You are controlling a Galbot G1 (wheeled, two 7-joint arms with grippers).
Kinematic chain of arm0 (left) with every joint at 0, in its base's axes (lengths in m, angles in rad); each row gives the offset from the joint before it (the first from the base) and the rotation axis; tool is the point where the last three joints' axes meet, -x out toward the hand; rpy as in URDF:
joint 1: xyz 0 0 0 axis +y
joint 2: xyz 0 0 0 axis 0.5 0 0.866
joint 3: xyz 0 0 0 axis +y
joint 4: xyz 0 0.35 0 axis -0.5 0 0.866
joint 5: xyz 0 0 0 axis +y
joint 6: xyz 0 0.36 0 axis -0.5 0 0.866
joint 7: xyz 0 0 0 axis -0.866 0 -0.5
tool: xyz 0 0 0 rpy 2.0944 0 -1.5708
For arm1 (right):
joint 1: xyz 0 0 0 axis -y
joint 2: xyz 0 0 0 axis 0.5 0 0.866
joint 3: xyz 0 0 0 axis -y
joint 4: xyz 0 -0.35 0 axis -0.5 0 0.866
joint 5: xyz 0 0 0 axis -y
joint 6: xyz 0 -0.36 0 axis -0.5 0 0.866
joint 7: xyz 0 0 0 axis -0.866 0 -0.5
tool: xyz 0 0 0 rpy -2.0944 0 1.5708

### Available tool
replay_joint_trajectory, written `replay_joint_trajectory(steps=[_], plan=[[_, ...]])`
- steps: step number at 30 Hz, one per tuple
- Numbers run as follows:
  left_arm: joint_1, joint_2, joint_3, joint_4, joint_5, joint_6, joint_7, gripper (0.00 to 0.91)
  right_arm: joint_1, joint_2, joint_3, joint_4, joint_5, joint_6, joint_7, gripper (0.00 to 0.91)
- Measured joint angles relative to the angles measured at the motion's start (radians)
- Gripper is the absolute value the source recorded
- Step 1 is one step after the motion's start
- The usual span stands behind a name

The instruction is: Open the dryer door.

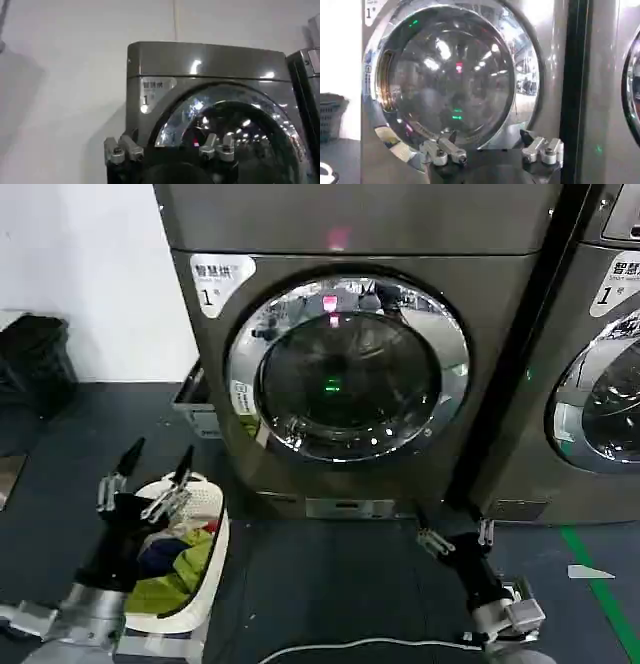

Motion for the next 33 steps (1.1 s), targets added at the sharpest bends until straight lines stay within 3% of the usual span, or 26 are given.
replay_joint_trajectory(steps=[7, 20, 26, 33], plan=[[0.010, 0.009, 0.010, -0.014, 0.025, 0.026, 0.011, 0.907, 0.086, -0.087, 0.013, -0.033, 0.133, -0.033, -0.116, 0.907], [0.027, 0.026, -0.005, -0.050, 0.008, 0.108, -0.014, 0.907, 0.337, -0.307, -0.145, -0.161, 0.268, -0.110, -0.216, 0.907], [0.042, 0.029, -0.010, -0.092, -0.011, 0.140, -0.029, 0.907, 0.466, -0.388, -0.240, -0.230, 0.265, -0.136, -0.237, 0.907], [0.031, 0.023, 0.008, -0.097, -0.001, 0.144, -0.027, 0.907, 0.613, -0.399, -0.350, -0.339, 0.252, -0.137, -0.256, 0.907]])
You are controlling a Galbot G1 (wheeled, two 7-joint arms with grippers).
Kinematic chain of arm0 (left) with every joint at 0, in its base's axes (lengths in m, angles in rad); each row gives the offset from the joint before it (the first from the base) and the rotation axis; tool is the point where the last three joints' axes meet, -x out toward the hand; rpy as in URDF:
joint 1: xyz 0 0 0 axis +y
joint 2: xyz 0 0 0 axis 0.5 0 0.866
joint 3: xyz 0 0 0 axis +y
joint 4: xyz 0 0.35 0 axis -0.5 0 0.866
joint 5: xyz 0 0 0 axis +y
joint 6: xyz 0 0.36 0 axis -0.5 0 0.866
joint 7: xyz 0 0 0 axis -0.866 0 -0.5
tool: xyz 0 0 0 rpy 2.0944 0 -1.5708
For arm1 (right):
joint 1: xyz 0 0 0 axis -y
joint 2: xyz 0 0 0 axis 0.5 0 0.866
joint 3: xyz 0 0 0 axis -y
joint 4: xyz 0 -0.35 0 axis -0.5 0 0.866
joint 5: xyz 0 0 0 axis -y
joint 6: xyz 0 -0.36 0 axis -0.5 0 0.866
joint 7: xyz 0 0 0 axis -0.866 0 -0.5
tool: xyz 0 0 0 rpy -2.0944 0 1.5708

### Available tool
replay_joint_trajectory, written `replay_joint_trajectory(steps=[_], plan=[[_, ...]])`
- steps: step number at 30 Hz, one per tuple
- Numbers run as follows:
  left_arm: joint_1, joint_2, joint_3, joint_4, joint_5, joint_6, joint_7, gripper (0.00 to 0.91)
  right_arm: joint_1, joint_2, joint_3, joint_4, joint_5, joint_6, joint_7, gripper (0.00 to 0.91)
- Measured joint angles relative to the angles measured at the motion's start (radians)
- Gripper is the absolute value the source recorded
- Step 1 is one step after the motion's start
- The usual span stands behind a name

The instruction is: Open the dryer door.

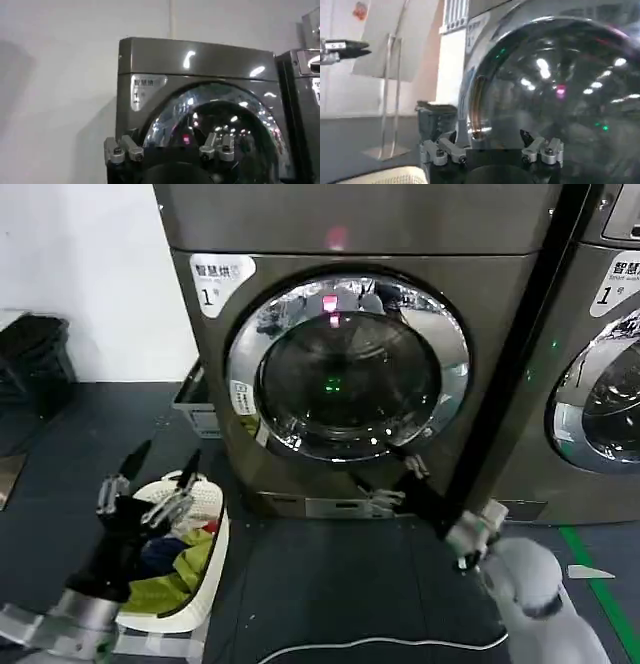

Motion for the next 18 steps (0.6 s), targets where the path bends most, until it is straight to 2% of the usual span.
replay_joint_trajectory(steps=[18], plan=[[0.012, -0.002, 0.004, -0.018, -0.002, 0.024, 0.034, 0.907, 0.258, 0.029, -0.210, -0.204, -0.002, 0.022, -0.043, 0.907]])
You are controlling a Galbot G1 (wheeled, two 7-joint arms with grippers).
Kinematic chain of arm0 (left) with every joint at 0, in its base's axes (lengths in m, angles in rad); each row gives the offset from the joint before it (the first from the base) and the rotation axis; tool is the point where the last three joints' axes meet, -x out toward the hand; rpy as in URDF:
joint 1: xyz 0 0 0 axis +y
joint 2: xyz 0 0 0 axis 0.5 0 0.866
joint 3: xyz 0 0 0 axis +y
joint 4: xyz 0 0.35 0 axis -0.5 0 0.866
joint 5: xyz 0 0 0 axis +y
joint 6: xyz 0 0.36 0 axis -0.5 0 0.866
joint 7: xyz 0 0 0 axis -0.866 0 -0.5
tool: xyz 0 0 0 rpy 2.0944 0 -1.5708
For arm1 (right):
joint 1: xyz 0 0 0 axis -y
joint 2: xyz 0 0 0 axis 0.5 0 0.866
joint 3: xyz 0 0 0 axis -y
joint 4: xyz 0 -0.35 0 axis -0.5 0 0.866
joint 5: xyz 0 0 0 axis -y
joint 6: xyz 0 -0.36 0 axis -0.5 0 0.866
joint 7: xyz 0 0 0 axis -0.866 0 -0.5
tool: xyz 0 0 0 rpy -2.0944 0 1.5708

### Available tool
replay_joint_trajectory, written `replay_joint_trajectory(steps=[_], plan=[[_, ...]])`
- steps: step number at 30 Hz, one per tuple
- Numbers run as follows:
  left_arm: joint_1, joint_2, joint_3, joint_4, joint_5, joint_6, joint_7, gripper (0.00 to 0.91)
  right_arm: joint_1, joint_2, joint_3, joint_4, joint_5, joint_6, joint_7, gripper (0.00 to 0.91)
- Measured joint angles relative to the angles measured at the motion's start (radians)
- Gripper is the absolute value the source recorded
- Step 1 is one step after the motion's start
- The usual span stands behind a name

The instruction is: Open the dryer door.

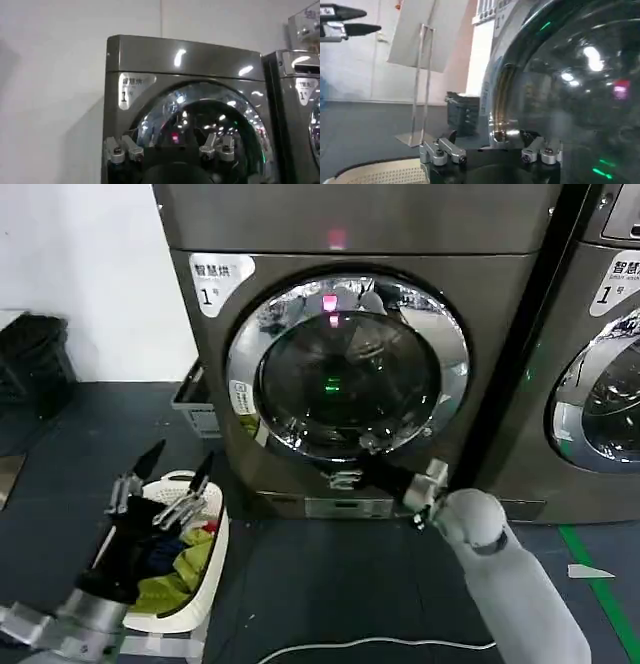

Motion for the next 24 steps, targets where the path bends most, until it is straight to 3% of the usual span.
replay_joint_trajectory(steps=[10, 24], plan=[[0.006, 0.013, -0.018, 0.001, -0.013, -0.007, 0.010, 0.907, 0.165, 0.089, -0.118, -0.124, 0.001, -0.001, 0.011, 0.907], [0.014, -0.003, -0.014, -0.006, -0.012, -0.007, 0.013, 0.907, 0.262, 0.172, -0.174, -0.310, -0.027, 0.021, 0.017, 0.907]])
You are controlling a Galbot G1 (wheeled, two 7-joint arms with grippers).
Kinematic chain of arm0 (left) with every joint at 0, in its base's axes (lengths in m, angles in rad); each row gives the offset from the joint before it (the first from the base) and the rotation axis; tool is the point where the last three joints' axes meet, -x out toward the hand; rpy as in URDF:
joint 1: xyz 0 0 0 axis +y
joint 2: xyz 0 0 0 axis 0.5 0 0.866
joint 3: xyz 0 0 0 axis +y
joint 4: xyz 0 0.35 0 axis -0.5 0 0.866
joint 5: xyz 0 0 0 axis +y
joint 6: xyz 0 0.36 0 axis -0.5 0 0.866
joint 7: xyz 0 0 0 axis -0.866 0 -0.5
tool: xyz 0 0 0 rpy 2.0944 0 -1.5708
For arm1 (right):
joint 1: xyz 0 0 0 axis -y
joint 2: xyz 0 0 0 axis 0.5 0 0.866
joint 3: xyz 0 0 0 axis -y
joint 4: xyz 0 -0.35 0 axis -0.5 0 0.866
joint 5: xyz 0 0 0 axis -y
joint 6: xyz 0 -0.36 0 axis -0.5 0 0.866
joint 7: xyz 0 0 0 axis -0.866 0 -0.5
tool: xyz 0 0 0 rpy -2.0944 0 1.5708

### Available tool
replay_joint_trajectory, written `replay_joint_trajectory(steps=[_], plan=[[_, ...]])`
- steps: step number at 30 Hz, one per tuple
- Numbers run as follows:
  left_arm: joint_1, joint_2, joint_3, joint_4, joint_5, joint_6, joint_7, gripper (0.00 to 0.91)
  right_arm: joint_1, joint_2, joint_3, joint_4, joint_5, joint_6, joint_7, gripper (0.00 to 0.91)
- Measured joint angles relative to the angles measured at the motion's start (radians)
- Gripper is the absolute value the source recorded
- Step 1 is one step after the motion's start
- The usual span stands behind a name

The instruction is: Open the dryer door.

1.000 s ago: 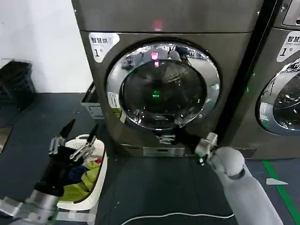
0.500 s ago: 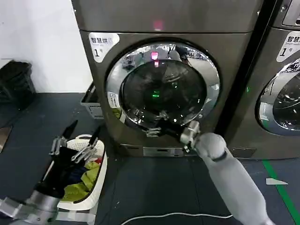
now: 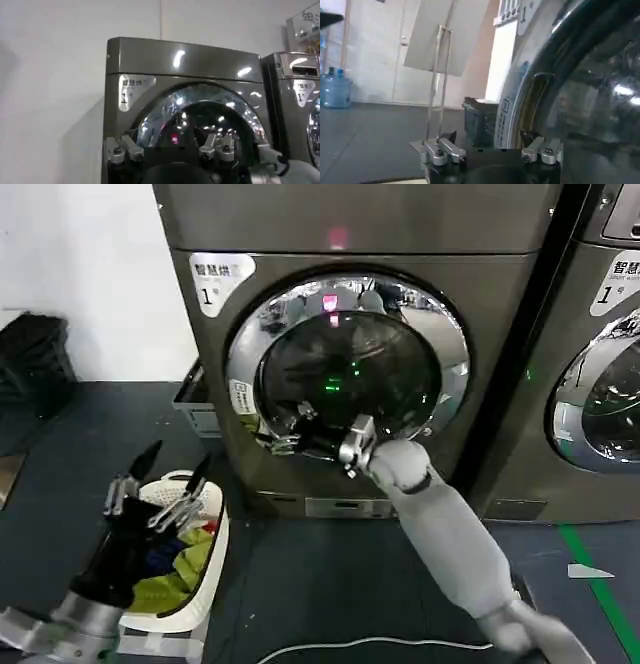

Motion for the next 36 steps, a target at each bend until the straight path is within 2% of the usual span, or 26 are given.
replay_joint_trajectory(steps=[17, 28, 36], plan=[[0.008, -0.003, 0.013, -0.002, 0.009, -0.006, 0.007, 0.907, 0.084, 0.050, -0.058, -0.137, -0.026, 0.009, -0.023, 0.907], [0.010, -0.005, 0.002, -0.012, 0.008, -0.010, 0.009, 0.907, 0.099, 0.061, -0.064, -0.168, -0.001, 0.017, -0.139, 0.907], [-0.002, 0.005, -0.017, 0.000, -0.001, -0.007, 0.014, 0.907, 0.089, 0.043, -0.062, -0.158, 0.015, 0.048, -0.276, 0.907]])
